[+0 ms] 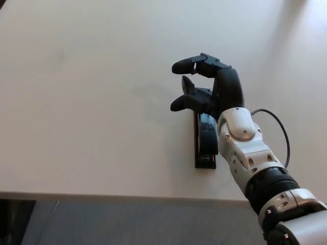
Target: The robot uses its right hand to press on the stapler that is in the middle of the desk
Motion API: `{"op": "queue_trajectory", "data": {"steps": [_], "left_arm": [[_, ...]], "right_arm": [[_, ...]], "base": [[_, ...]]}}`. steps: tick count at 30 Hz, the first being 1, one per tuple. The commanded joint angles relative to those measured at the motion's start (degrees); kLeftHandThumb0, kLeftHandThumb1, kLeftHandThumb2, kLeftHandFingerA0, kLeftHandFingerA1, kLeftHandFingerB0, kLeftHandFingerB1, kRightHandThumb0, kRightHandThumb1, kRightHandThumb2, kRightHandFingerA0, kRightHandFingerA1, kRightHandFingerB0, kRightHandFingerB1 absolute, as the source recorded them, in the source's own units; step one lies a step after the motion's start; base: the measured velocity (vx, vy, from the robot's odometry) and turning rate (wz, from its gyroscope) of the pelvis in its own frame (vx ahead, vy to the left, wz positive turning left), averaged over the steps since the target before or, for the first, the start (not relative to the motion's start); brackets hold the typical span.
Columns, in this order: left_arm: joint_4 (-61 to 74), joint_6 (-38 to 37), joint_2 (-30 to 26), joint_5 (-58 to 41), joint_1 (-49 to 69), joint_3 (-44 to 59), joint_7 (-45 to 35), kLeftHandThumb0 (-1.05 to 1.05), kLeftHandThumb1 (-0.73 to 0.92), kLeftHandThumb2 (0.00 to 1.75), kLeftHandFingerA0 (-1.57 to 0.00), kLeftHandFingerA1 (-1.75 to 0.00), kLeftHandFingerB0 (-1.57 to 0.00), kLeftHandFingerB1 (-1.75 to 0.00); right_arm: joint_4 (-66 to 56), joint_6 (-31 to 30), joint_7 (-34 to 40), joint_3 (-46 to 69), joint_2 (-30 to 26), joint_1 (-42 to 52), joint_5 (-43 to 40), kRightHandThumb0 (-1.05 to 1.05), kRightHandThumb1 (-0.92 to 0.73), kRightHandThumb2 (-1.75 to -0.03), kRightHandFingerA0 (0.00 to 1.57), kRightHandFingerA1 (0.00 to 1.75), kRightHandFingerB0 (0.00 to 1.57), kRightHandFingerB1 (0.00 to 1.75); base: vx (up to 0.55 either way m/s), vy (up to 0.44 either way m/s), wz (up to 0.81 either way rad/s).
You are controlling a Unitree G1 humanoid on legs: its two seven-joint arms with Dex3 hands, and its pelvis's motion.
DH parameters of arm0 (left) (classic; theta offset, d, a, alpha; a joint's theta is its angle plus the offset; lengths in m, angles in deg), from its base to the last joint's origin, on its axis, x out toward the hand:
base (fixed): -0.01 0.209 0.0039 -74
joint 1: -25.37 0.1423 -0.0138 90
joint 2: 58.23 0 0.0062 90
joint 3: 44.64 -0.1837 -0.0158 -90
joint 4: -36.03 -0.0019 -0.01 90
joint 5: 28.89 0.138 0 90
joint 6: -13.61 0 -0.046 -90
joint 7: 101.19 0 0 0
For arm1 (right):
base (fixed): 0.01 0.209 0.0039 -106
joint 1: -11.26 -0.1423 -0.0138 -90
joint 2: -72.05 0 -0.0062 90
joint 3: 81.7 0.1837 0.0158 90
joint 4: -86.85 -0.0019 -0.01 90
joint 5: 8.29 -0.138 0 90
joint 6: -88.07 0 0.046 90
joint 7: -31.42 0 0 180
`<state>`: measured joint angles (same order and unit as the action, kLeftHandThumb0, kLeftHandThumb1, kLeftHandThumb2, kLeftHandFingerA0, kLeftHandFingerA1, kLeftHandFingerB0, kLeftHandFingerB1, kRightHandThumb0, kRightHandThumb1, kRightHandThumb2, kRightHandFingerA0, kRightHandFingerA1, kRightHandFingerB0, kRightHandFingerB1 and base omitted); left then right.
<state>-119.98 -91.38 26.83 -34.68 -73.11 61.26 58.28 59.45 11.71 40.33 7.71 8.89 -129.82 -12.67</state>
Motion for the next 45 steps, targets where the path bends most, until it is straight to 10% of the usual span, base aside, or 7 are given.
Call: {"op": "queue_trajectory", "data": {"steps": [1, 32, 45], "left_arm": [[0.00, -0.65, -1.08, -0.53, -0.71, 0.16, -0.64, -0.48, 0.92, 0.88, 0.00, -0.17, -0.01, -0.18], [-0.06, -1.62, -0.53, -0.78, 0.26, 0.63, -0.72, -0.50, 0.92, 0.86, 0.00, -0.19, -0.02, -0.21], [3.82, -11.21, 0.41, 0.68, 21.35, -1.19, -6.28, -0.49, 0.92, 0.94, -0.04, -0.27, -0.03, -0.28]], "right_arm": [[2.73, 1.85, 0.98, 0.22, 1.17, -0.99, 2.04, -0.07, -0.73, -0.77, 1.26, 0.87, 0.78, 1.02], [8.89, 6.66, -2.68, 3.34, 2.96, 12.49, 3.13, -0.09, -0.72, -0.79, 1.24, 1.07, 0.74, 1.21], [12.05, 12.16, -1.98, -1.85, 6.08, 36.39, 6.20, -0.06, -0.68, -0.88, 1.23, 1.11, 0.76, 1.18]], "base": [[0.00, 0.000, 0.00], [0.00, 0.000, 0.00], [0.00, 0.000, 0.00]]}}
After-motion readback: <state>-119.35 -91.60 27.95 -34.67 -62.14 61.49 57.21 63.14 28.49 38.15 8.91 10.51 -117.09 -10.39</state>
